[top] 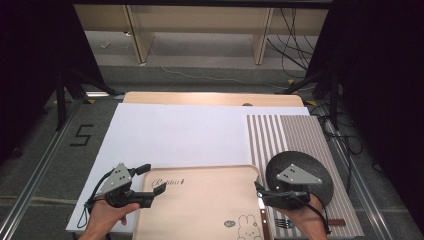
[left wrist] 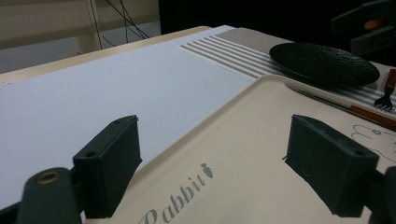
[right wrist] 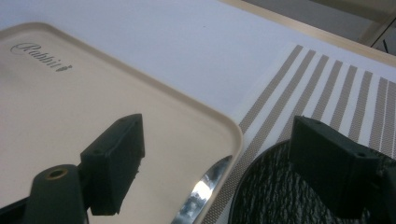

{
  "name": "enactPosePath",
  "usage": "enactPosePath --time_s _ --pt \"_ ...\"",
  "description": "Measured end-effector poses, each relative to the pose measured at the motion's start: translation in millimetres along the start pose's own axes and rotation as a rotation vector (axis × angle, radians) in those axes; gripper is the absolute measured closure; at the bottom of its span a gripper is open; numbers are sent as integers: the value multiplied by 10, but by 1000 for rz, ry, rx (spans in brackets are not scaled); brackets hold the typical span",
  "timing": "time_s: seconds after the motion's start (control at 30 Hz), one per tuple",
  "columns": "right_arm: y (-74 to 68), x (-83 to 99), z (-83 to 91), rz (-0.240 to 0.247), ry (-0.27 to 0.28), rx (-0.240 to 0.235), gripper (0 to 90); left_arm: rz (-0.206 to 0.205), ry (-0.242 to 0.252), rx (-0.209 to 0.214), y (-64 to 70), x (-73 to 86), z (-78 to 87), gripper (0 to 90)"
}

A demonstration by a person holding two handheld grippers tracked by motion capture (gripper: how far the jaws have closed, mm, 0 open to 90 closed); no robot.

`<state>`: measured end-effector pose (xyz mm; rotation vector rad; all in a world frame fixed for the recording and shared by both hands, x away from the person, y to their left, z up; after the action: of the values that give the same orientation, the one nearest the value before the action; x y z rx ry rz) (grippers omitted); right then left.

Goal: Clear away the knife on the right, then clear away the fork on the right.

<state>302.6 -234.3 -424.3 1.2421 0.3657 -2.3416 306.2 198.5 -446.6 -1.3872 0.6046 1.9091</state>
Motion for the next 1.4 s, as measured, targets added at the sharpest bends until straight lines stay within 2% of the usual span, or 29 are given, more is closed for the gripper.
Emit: enactPosePath --time_s 0.13,0.27,0.33,0.57,0.73,0.8,0.87,0.9,0.97,1.17,1.33,1.4 --pt "35 -3 46 -20 24 21 194 3 4 -2 -8 2 0 171" --pt "80 10 78 -19 36 36 194 0 3 -1 -7 -2 -1 171" --pt "98 15 97 -40 39 39 194 0 2 0 -7 1 -1 171" --pt "189 48 200 -66 58 68 194 10 0 -6 2 4 8 171" --pt "247 72 274 -94 57 81 193 3 3 -6 -5 1 4 171" --pt "276 88 288 -94 77 92 193 -2 0 -2 -3 0 -3 171" --pt "295 97 331 -106 63 100 192 -13 1 6 1 -3 -6 171" --pt "303 104 345 -109 66 104 192 1 2 4 11 -1 -7 171" --pt "323 123 372 -114 82 115 192 -6 2 3 8 0 2 171" --pt "383 209 473 -135 70 146 191 -10 8 4 6 -7 15 171" --pt "428 309 598 -169 32 182 191 -11 6 6 12 -6 15 171" --pt "453 349 636 -163 29 202 191 -13 7 3 11 -8 17 171"
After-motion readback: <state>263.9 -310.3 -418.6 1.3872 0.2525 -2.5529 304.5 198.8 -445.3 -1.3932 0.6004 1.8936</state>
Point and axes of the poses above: each handheld gripper's, and its own axes: z roughly backward along the jaws, x roughly out of its underside, y roughly to its right, the point moved 1 cm from there along -z, roughly forward along the jaws, and after that the axes turned 7 degrees about -z, right-handed, at the moved point
